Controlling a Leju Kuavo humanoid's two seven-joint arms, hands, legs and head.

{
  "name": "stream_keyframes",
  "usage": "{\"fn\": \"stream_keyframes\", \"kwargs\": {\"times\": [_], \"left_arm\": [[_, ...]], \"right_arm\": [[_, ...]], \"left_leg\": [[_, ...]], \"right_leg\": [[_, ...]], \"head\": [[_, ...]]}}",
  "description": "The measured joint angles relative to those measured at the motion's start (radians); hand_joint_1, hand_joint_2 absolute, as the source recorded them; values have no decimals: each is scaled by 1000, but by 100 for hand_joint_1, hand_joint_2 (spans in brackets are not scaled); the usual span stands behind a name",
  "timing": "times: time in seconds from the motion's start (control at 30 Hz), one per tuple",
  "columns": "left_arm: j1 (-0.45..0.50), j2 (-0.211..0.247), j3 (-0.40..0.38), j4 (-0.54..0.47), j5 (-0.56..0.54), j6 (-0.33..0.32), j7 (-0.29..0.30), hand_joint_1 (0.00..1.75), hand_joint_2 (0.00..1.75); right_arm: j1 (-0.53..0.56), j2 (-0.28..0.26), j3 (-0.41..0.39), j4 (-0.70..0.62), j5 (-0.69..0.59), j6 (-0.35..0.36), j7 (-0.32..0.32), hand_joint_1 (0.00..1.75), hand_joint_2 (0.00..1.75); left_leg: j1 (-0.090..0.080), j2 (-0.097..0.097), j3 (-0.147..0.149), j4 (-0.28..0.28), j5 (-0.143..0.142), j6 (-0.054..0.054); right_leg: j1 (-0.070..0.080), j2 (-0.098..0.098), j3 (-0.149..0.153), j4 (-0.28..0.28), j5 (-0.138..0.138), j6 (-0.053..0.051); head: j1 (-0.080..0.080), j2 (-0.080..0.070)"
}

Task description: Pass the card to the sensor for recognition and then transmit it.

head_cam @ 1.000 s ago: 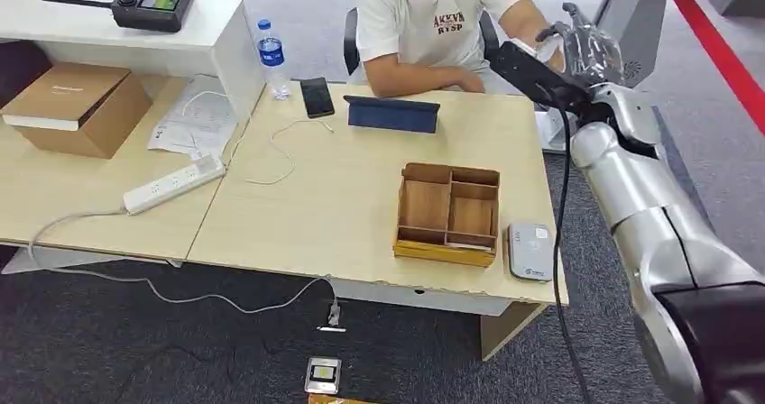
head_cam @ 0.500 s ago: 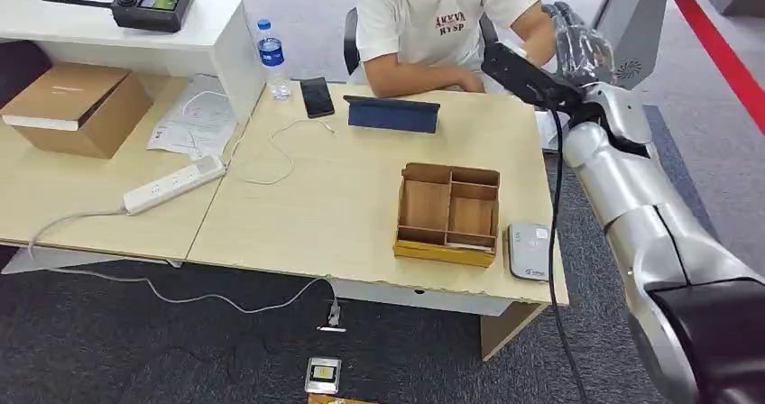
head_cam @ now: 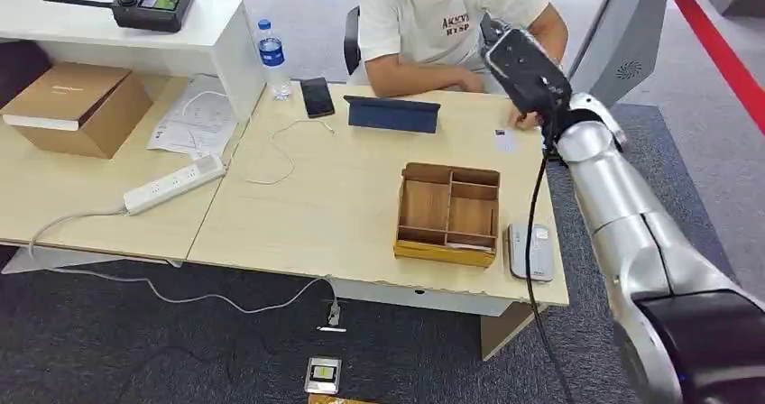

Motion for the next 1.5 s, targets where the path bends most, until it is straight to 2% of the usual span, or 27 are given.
{"fn": "stream_keyframes", "kwargs": {"times": [0.03, 0.07, 0.13, 0.2, 0.37, 0.57, 0.77, 1.07, 1.17, 1.3, 1.5], "left_arm": [[0, -2, 0, 0, 4, 2, 0, 0, 0], [0, -2, 0, 0, 9, 2, 0, 0, 0], [2, -5, 0, 0, 18, 3, 6, 0, 0], [5, -5, 0, 0, 24, 3, 8, 0, 0], [5, -6, 0, 0, 26, 6, 11, 0, 0], [7, -7, 0, 0, 17, 6, 13, 0, 0], [6, -8, 0, 0, 16, 5, 15, 0, 0], [5, -9, 0, 0, 9, 6, 17, 0, 0], [5, -9, 0, 0, 8, 6, 18, 0, 0], [5, -10, 0, 0, 14, 8, 21, 0, 0], [5, -11, -3, 0, 14, 9, 27, 0, 0]], "right_arm": [[39, -10, 0, -43, -55, 38, 27, 0, 0], [69, -17, 1, -78, -99, 64, 50, 0, 175], [142, -45, 3, -165, -196, 119, 110, 0, 175], [209, -71, 6, -240, -245, 143, 154, 0, 175], [334, -145, 23, -416, -244, 133, 217, 0, 175], [510, -210, 36, -611, -222, 112, 290, 0, 175], [596, -252, 43, -737, -165, 100, 309, 0, 175], [676, -280, 59, -827, -109, 108, 323, 0, 175], [699, -283, 64, -850, -41, 88, 336, 0, 175], [718, -286, 80, -872, 121, 42, 350, 0, 175], [749, -284, 103, -910, 208, 9, 344, 0, 175]], "left_leg": [[0, 0, 0, 0, 0, 0], [0, 0, 0, 0, 0, 0], [0, -1, 0, 0, 0, 0], [0, -1, 0, 0, -1, 1], [0, 0, 1, 1, -2, 1], [0, 0, 1, 0, -2, 0], [0, 0, 1, 0, -3, 0], [0, 0, 1, 0, -3, 0], [0, 0, 1, 0, -3, 0], [0, 0, 1, 0, -3, 0], [0, 0, 1, 0, -3, 0]], "right_leg": [[0, 0, 0, 0, 0, 0], [0, 0, 0, 0, 0, 0], [0, -1, 1, -1, 0, 0], [0, -1, 1, -1, 0, 0], [0, 1, 2, -2, 0, 0], [0, 1, 1, -2, -1, 0], [0, 1, 1, -2, -1, 0], [0, 1, 1, -2, -1, 0], [0, 1, 1, -2, -1, 0], [0, 1, 1, -2, -1, 0], [0, 1, 1, -2, -1, 0]], "head": [[0, 0], [0, 0], [0, 0], [0, 0], [0, 0], [0, 0], [0, 0], [0, 0], [0, 0], [0, 0], [0, 0]]}}
